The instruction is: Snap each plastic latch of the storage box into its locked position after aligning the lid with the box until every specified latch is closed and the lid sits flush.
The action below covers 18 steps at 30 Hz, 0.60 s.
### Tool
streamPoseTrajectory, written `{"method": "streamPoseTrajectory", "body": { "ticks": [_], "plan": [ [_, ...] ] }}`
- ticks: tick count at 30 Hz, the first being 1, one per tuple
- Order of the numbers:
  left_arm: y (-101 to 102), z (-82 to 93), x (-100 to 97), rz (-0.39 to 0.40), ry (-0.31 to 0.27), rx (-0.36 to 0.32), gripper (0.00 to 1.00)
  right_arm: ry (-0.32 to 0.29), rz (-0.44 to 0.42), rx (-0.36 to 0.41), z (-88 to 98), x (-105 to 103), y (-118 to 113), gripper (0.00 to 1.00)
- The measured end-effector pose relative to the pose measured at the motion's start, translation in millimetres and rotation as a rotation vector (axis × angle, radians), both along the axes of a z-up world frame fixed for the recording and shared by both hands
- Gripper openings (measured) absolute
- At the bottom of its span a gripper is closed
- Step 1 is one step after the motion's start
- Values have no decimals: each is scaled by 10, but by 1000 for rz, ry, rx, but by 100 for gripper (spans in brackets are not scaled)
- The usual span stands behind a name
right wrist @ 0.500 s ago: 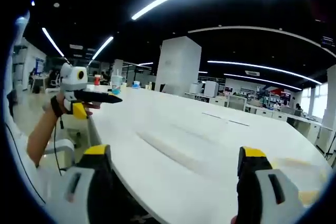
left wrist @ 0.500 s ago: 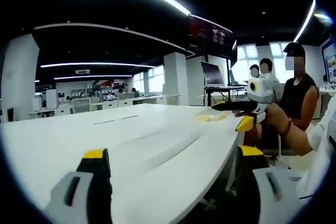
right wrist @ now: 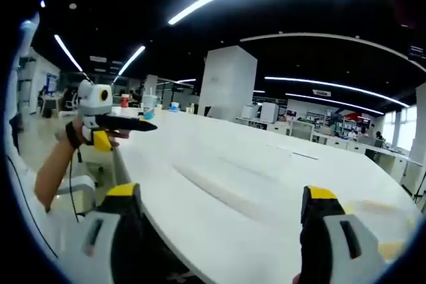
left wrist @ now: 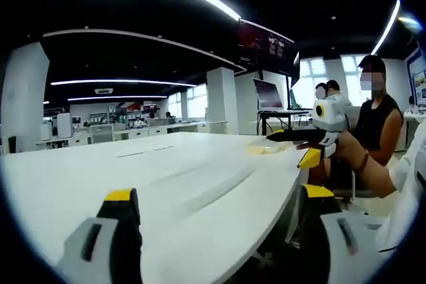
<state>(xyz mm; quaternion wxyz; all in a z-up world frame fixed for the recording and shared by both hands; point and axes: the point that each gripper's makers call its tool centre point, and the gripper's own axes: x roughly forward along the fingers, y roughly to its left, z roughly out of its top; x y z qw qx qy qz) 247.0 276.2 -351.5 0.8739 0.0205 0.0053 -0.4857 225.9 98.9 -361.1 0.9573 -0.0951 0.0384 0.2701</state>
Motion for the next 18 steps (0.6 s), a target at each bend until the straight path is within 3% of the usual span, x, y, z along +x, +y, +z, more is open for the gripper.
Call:
{"method": "streamPoseTrajectory", "body": {
  "ticks": [18],
  "plan": [
    [-4, 37, -21, -5, -17, -13, 100, -3, 6, 7, -23, -26, 35, 98]
  ]
}}
